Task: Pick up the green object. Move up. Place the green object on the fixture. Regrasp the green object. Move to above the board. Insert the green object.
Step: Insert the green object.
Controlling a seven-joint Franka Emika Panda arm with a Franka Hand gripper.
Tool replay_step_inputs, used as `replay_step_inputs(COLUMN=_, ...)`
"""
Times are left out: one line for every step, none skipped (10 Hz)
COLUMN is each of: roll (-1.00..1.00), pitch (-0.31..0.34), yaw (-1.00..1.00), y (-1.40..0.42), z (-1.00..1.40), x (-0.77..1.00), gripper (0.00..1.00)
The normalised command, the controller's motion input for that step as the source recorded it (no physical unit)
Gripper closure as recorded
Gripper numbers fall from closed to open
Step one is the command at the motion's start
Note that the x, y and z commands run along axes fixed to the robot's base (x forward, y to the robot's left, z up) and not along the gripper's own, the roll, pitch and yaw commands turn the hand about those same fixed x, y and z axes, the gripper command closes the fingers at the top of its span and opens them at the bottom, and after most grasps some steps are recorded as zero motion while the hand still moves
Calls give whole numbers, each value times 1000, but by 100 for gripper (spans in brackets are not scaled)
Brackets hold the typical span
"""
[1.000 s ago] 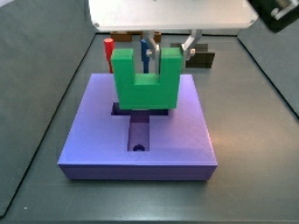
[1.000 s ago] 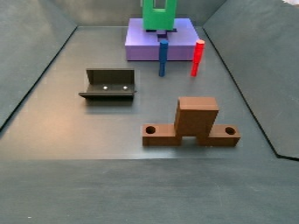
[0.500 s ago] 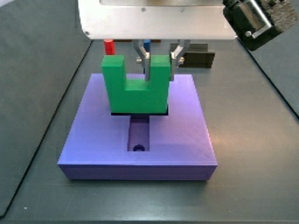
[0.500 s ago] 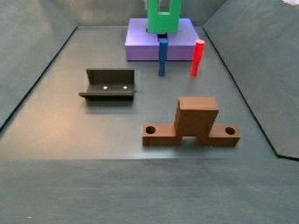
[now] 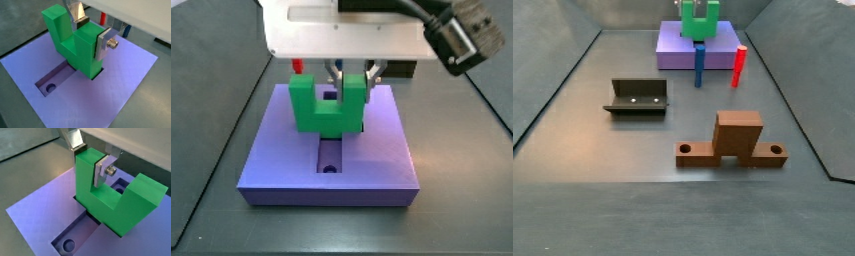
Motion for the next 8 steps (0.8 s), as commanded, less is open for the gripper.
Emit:
replay_step_inputs(roll=0, pitch=0, yaw=0, y=54, z=-640, x=37, gripper=100)
replay_step_inputs(roll=-13, pitch=10, yaw=0, y=120, z=-954, x=77, gripper=100)
replay_step_inputs(roll=0, pitch=0, yaw=0, y=114, z=-1000, x=0, gripper=100)
replay_step_inputs(roll=0, pitch=-3, yaw=0, y=49, z=-809, x=0, gripper=100)
replay_step_inputs(roll=1, pitch=10, yaw=0, y=0, z=-69, x=0, gripper=100)
replay_step_inputs(roll=11, pitch=0, yaw=0, y=0, z=0, x=0, gripper=100)
replay_step_inputs(roll=0, pitch=14, yaw=0, y=0, z=-37, x=0, gripper=100)
replay_step_inputs(roll=0, pitch=7, yaw=0, y=0, z=-3, x=0, gripper=100)
